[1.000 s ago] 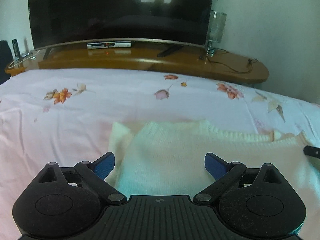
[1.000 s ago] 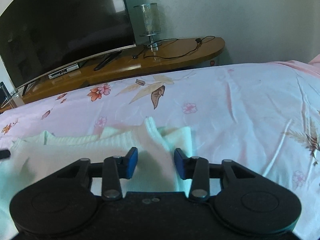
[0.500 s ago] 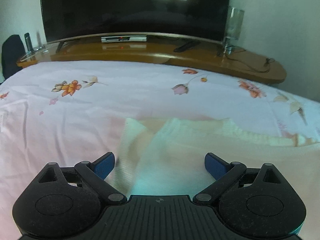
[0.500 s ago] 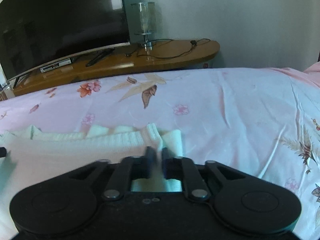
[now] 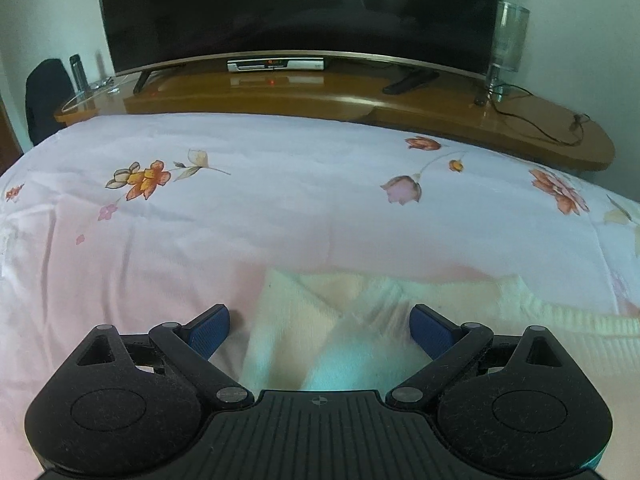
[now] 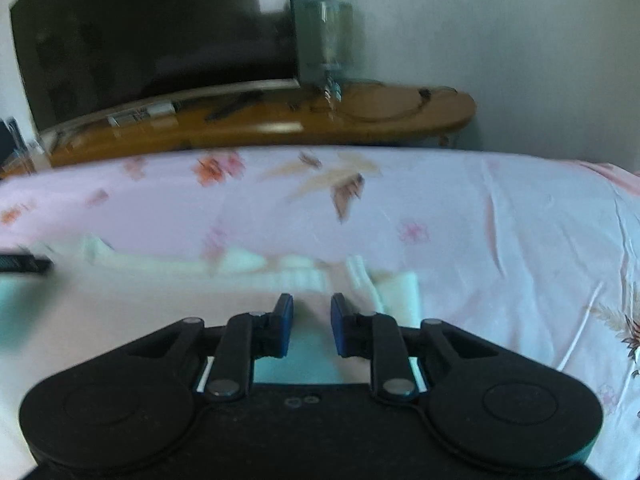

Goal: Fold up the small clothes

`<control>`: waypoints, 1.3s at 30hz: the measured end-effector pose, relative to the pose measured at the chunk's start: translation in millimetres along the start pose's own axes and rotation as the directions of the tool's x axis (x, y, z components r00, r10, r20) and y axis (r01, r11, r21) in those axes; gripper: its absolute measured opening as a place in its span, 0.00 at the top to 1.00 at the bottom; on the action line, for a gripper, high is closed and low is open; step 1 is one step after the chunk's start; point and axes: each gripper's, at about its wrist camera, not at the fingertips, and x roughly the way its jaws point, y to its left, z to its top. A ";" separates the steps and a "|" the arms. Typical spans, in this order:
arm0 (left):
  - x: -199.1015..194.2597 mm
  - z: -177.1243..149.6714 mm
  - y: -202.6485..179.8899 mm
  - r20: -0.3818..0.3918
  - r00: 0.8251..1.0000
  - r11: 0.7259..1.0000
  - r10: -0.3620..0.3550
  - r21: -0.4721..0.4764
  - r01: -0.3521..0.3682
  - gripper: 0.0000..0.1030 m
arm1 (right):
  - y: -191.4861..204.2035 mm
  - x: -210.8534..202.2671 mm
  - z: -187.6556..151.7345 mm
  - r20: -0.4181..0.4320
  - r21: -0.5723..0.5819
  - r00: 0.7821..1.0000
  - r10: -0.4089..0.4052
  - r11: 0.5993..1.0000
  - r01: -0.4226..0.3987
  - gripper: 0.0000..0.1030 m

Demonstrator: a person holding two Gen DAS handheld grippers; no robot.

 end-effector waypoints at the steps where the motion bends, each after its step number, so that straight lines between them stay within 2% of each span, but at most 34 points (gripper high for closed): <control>1: 0.4 1.3 1.3 -0.006 1.000 1.000 0.001 -0.014 -0.001 0.06 | -3.7 3.3 0.7 0.008 0.014 1.000 -0.008 1.000 0.008 0.82; 5: -21.6 -4.3 3.3 0.023 1.000 1.000 -0.008 -0.028 0.008 0.06 | -0.1 -3.5 5.0 -0.010 0.016 1.000 -0.006 1.000 0.006 0.81; 7: -46.0 -12.6 5.3 0.059 0.997 0.999 -0.044 -0.023 0.046 0.06 | 5.4 -18.9 2.3 0.011 0.009 0.999 0.030 0.999 -0.030 0.78; 12: -95.6 -38.5 -12.6 0.088 0.985 0.986 -0.147 0.088 0.139 0.06 | 38.3 -58.8 -13.2 0.039 -0.010 0.990 0.134 0.991 -0.134 0.78; 14: -104.3 -50.1 -28.4 0.077 0.978 0.974 -0.195 0.137 0.183 0.06 | 59.5 -66.7 -21.0 0.024 -0.041 0.985 0.168 0.985 -0.167 0.78; 16: -104.3 -60.0 -43.4 0.070 0.974 0.963 -0.213 0.182 0.198 0.06 | 82.0 -69.7 -30.0 0.016 -0.082 0.984 0.175 0.982 -0.173 0.79; 19: -90.3 -69.6 -51.8 0.029 0.984 0.960 -0.178 0.225 0.167 0.06 | 95.6 -63.5 -36.0 -0.034 -0.081 0.983 0.183 0.979 -0.185 0.82; 21: -84.0 -72.1 -37.4 0.043 0.983 0.968 -0.180 0.185 0.169 0.06 | 89.3 -57.9 -40.3 -0.041 -0.091 0.992 0.117 0.989 -0.121 0.82; 24: -84.6 -69.2 -20.7 0.049 0.987 0.973 -0.154 0.181 0.143 0.06 | 52.4 -58.9 -40.7 -0.013 -0.026 1.000 0.017 1.000 -0.017 0.84; 27: -89.3 -66.3 -3.5 0.043 0.993 0.984 -0.108 0.147 0.100 0.06 | 30.6 -61.2 -41.4 -0.024 0.006 1.000 0.000 1.000 0.000 0.90; 28: -92.1 -65.9 5.3 0.038 0.996 0.991 -0.076 0.110 0.072 0.06 | 29.4 -62.5 -40.0 -0.030 0.011 0.999 -0.017 1.000 0.017 0.90; 30: -96.0 -69.9 23.9 0.013 0.997 0.996 -0.082 0.043 0.082 0.06 | 28.0 -71.8 -40.3 -0.038 0.058 0.999 -0.036 0.998 0.038 0.87; 33: -113.2 -84.5 37.1 0.008 0.989 0.989 -0.147 0.037 0.146 0.06 | 42.1 -94.8 -50.2 -0.023 0.048 1.000 -0.007 0.999 0.008 0.76; 39: -149.4 -118.1 20.7 -0.034 0.963 0.957 -0.266 0.108 0.268 0.06 | 89.8 -131.6 -81.8 -0.040 -0.036 0.995 0.091 0.995 -0.093 0.77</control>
